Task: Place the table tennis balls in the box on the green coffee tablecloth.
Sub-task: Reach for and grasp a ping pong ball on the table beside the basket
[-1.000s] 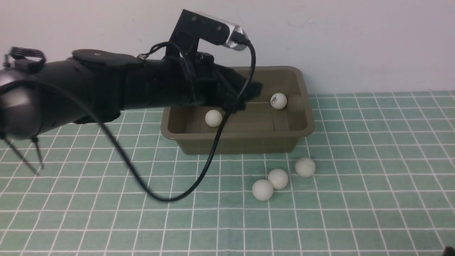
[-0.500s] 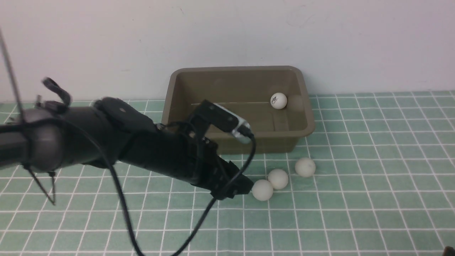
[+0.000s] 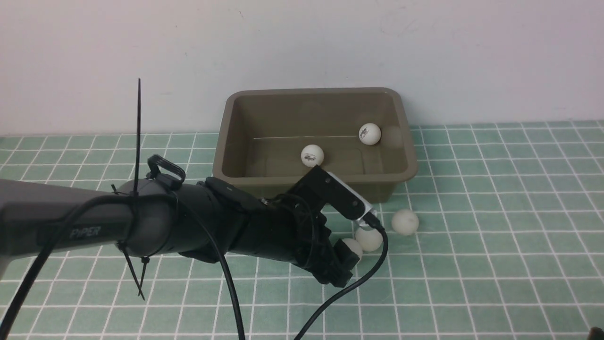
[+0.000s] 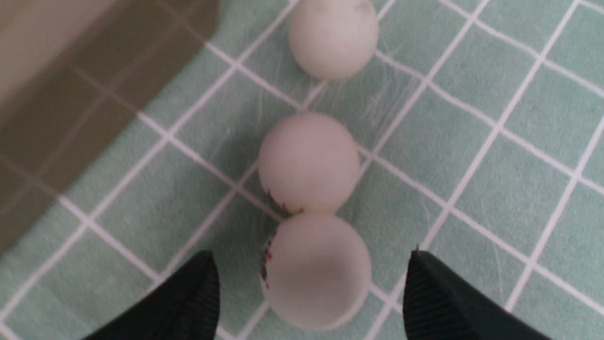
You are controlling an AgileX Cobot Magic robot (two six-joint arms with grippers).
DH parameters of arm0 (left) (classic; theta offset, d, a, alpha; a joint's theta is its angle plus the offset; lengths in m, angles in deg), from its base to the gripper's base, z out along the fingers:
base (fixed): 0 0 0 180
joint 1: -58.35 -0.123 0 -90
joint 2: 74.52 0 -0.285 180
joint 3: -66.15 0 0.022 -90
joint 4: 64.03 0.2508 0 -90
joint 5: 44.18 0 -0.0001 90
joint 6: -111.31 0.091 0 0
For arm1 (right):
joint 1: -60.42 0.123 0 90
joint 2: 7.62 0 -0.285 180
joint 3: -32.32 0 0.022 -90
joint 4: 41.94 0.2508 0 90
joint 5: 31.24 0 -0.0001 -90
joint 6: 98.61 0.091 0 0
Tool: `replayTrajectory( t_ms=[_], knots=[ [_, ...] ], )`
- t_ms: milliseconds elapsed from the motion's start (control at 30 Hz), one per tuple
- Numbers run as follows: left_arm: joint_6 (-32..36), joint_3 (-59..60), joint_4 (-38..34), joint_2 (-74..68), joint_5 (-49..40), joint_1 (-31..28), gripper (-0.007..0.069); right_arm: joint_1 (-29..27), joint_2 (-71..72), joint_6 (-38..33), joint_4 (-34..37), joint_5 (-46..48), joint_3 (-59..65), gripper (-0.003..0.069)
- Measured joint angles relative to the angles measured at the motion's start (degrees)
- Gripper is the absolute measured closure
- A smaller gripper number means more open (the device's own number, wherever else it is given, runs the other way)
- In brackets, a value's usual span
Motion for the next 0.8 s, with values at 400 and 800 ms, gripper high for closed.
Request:
replayTrajectory(
  t_ms=[400, 800],
  knots=[
    [14.0, -1.4, -6.1, -3.5, -1.8, 0.1, 0.0153, 0.0, 0.0, 0.0, 0.0, 0.0, 0.0, 0.0197],
    [21.1, -2.3, -6.4, -8.0, -2.3, 0.2, 0.0277, 0.0, 0.0, 0.0, 0.0, 0.0, 0.0, 0.0197]
  ],
)
